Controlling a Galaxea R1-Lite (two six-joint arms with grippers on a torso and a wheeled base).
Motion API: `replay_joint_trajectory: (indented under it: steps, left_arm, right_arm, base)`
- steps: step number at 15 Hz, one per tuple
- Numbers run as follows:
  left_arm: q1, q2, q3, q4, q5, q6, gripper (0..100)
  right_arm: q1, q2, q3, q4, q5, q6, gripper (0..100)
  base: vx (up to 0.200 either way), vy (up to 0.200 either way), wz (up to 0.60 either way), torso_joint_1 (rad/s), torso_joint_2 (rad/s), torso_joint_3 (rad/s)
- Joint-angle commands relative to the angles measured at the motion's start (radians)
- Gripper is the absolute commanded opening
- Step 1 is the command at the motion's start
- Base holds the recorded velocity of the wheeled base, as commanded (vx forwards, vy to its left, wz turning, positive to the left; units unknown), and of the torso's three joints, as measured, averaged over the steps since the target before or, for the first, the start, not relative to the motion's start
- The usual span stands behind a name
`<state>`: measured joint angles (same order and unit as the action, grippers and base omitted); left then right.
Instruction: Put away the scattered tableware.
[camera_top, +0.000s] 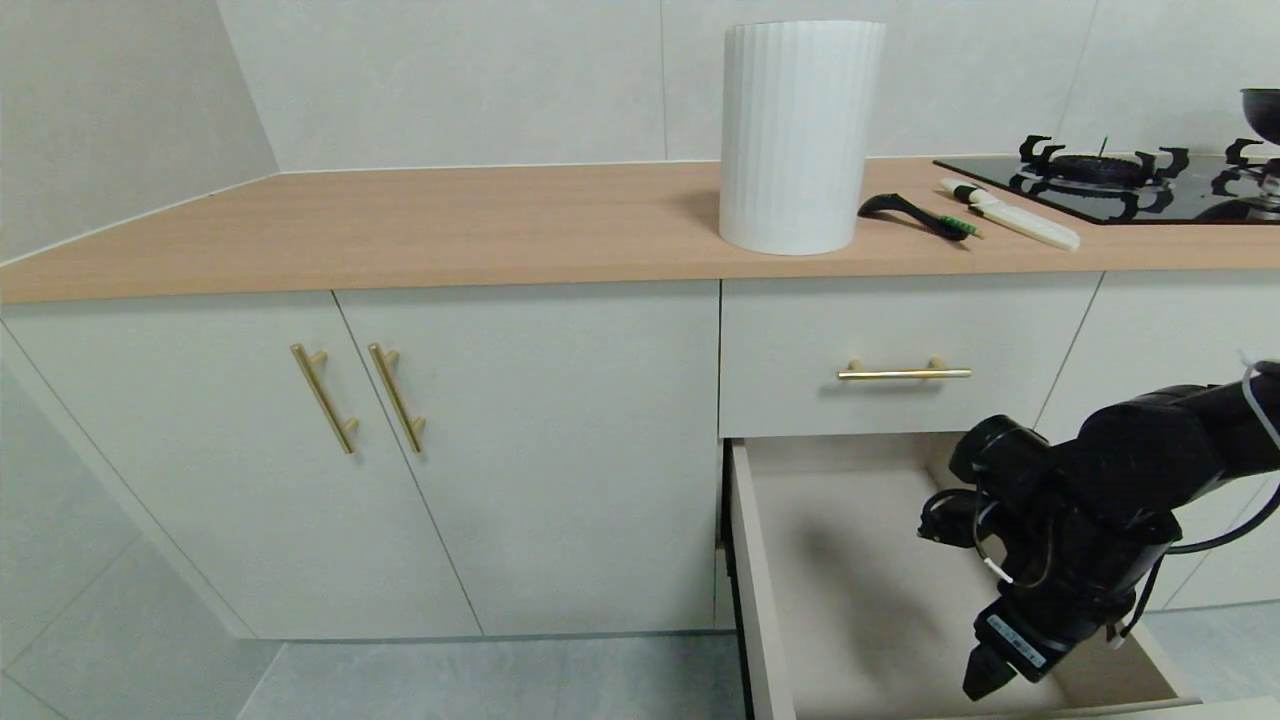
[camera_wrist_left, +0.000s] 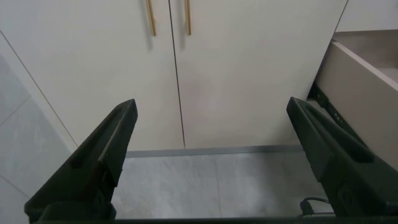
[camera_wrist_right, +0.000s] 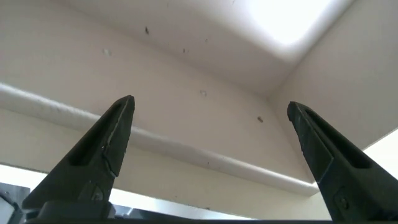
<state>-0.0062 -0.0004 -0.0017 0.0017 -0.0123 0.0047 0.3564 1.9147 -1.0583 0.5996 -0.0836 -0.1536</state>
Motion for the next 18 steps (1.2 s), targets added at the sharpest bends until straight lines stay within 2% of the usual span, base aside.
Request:
replay_joint_trajectory:
  steps: [1, 2, 3, 5, 6, 8, 10, 11, 12, 13, 18]
  left_arm:
    - [0.0, 0.0, 0.0, 0.0, 0.0, 0.0, 100]
    - [0.0, 0.0, 0.0, 0.0, 0.0, 0.0, 100]
    - [0.0, 0.0, 0.0, 0.0, 0.0, 0.0, 100]
    - [0.0, 0.0, 0.0, 0.0, 0.0, 0.0, 100]
    - [0.0, 0.0, 0.0, 0.0, 0.0, 0.0, 100]
    - [0.0, 0.0, 0.0, 0.0, 0.0, 0.0, 100]
    - [0.0, 0.0, 0.0, 0.0, 0.0, 0.0, 100]
    - [0.0, 0.0, 0.0, 0.0, 0.0, 0.0, 100]
    - [0.0, 0.0, 0.0, 0.0, 0.0, 0.0, 100]
    - [0.0, 0.0, 0.0, 0.0, 0.0, 0.0, 100]
    - [0.0, 0.0, 0.0, 0.0, 0.0, 0.0, 100]
  right_arm:
    - [-0.002, -0.005, -0.034, -0.004, -0.001, 0.029, 100]
    - [-0.002, -0.008, -0.048, -0.006, -0.001, 0.055, 100]
    - [-0.002, -0.014, -0.094, -0.037, 0.001, 0.144, 100]
    - [-0.005, -0.028, -0.108, -0.167, 0.001, 0.273, 100]
    - [-0.01, -0.036, -0.095, -0.228, -0.001, 0.292, 100]
    - [-0.022, -0.06, -0.074, -0.299, 0.001, 0.292, 100]
    - [-0.024, -0.108, -0.014, -0.463, 0.001, 0.292, 100]
    - [-0.025, -0.114, -0.006, -0.481, 0.001, 0.292, 100]
    - [-0.025, -0.146, 0.05, -0.627, -0.002, 0.292, 100]
    - [-0.025, -0.163, 0.08, -0.684, -0.004, 0.287, 100]
    - [-0.037, -0.215, 0.144, -0.787, -0.002, 0.236, 100]
  base:
    - [0.0, 0.0, 0.0, 0.0, 0.0, 0.0]
    - [0.0, 0.0, 0.0, 0.0, 0.0, 0.0]
    - [0.0, 0.0, 0.0, 0.0, 0.0, 0.0]
    - [0.0, 0.0, 0.0, 0.0, 0.0, 0.0]
    - [0.0, 0.0, 0.0, 0.0, 0.0, 0.0]
    - [0.0, 0.0, 0.0, 0.0, 0.0, 0.0]
    - [0.0, 0.0, 0.0, 0.0, 0.0, 0.0]
    - [0.0, 0.0, 0.0, 0.0, 0.0, 0.0]
    - [0.0, 0.0, 0.0, 0.0, 0.0, 0.0]
    - [0.0, 0.0, 0.0, 0.0, 0.0, 0.0]
    - [0.0, 0.0, 0.0, 0.028, -0.14, -0.105]
